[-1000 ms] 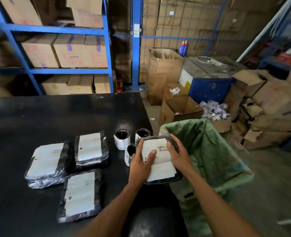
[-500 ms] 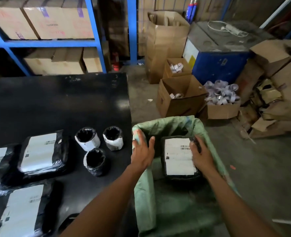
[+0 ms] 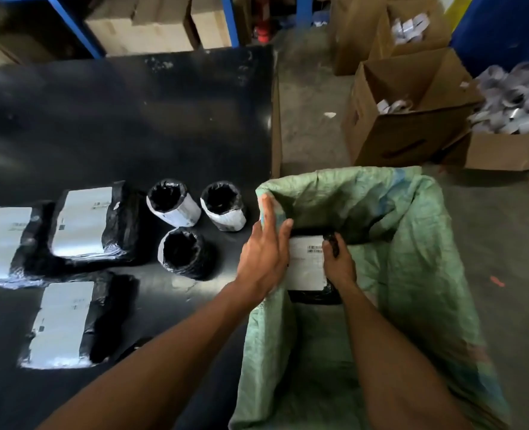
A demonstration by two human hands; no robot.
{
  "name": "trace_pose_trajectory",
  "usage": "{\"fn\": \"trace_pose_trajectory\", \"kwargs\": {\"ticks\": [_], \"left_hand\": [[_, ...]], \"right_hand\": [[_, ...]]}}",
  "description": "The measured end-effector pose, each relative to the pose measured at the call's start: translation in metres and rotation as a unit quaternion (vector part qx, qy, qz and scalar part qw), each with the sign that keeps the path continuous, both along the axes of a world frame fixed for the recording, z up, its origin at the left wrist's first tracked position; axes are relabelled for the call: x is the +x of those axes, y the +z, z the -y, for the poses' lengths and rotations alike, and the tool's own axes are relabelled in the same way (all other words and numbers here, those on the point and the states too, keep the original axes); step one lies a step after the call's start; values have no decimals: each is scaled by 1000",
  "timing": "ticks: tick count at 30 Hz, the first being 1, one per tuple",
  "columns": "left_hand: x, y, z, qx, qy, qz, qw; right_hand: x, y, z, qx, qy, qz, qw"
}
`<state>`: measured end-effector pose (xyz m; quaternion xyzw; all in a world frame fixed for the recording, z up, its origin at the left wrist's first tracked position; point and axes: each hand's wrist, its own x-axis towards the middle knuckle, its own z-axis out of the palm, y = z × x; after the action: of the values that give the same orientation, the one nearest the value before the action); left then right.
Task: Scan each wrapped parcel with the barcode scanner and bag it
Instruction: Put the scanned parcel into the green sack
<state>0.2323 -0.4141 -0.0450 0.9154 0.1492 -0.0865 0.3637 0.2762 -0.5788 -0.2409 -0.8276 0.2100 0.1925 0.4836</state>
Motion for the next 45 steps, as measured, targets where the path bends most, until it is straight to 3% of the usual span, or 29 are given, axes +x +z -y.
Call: {"fn": "trace_pose_trajectory", "kwargs": {"ticks": [10,13,15,18,21,24,28,31,41,45], "left_hand": [[-2,-6,-11,-13,-12,5,1000],[-3,-5,-8,-8,-15,-1,1000],[-3,-5,-7,-1,-15,-4,1000],[-4,-6,-8,-2,-14,-2,1000],[-4,-8,-9,-3,-15,4,1000],[-5,-9,-7,-3,-16,11,1000],[-4,-11,-2,-1,-9,18,1000],[-1,-9,8,8,-13,15,1000],[-5,-7,0,2,-13,8,1000],[-10,-8,7,2,-13,12,1000]], "right_hand": [[-1,-52,-1,9,30,11,999],[3,-59,-4,-9,23,-13,1000],[1,-56,-11,-75,31,-45,996],[-12,-52,-22,-211,171,88,958],[-26,-65,-29,-289,334,173,880],[-28,-77,-38,-340,386,146,845],[-17,-81,-54,-280,324,105,898],[-12,-81,-61,-271,286,102,914],[-12,-19,-53,-289,432,-67,852],[-15,14,-43,-243,428,-131,861]]}}
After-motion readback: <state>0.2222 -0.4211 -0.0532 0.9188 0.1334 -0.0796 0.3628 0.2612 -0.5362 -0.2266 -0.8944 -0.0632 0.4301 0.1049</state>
